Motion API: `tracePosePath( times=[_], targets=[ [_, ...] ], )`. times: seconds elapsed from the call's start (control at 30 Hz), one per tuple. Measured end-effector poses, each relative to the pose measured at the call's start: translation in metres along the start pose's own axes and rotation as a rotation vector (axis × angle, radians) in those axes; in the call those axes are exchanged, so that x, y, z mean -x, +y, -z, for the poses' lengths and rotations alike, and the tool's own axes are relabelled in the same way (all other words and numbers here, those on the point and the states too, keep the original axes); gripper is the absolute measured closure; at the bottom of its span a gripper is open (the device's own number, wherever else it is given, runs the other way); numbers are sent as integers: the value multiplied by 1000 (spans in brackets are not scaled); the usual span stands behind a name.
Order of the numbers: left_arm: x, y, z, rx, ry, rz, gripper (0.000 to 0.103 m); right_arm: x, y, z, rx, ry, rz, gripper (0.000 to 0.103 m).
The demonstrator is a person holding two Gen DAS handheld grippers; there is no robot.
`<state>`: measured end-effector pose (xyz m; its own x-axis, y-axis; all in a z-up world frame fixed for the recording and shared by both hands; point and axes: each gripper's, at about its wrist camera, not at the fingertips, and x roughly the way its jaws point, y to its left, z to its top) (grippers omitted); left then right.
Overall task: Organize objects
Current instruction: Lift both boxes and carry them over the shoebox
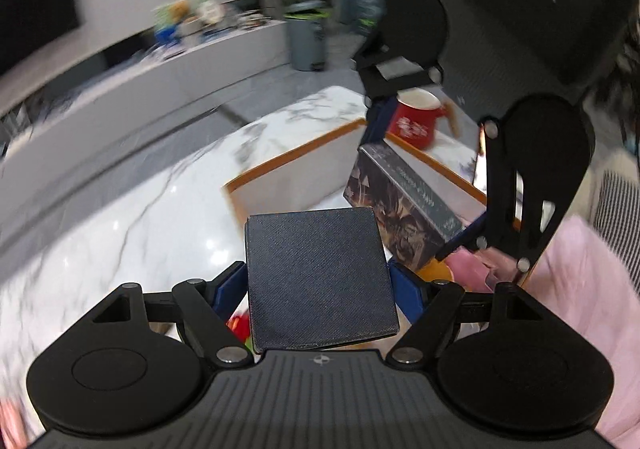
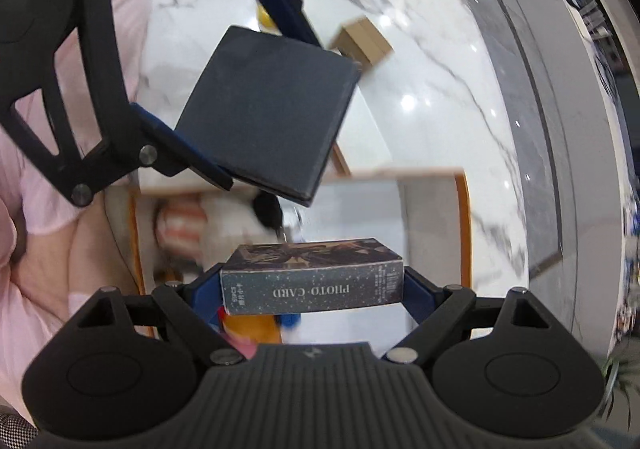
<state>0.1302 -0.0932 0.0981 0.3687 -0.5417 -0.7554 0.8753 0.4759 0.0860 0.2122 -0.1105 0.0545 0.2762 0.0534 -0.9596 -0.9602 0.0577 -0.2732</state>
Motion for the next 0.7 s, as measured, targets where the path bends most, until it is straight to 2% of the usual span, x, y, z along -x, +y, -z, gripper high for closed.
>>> tracePosePath(
  times=[0.13, 0.37, 0.53, 0.6, 0.7],
  targets=[
    [-41, -22, -22, -182, 67, 12, 15, -7, 0, 36, -59, 9, 19, 14],
    [-117, -34, -28, -423, 203, 44, 15, -32, -11, 62, -112, -17, 17, 14],
    [-149, -28, -22, -562, 284, 91, 15, -54, -24, 64, -142, -56, 9, 14],
    [-161, -24, -22, -589, 316, 97, 14, -65, -28, 65, -147, -68, 17, 14],
    [-172, -18, -19, -638, 353, 145, 14, -81, -36, 66, -169, -92, 11, 14]
  ],
)
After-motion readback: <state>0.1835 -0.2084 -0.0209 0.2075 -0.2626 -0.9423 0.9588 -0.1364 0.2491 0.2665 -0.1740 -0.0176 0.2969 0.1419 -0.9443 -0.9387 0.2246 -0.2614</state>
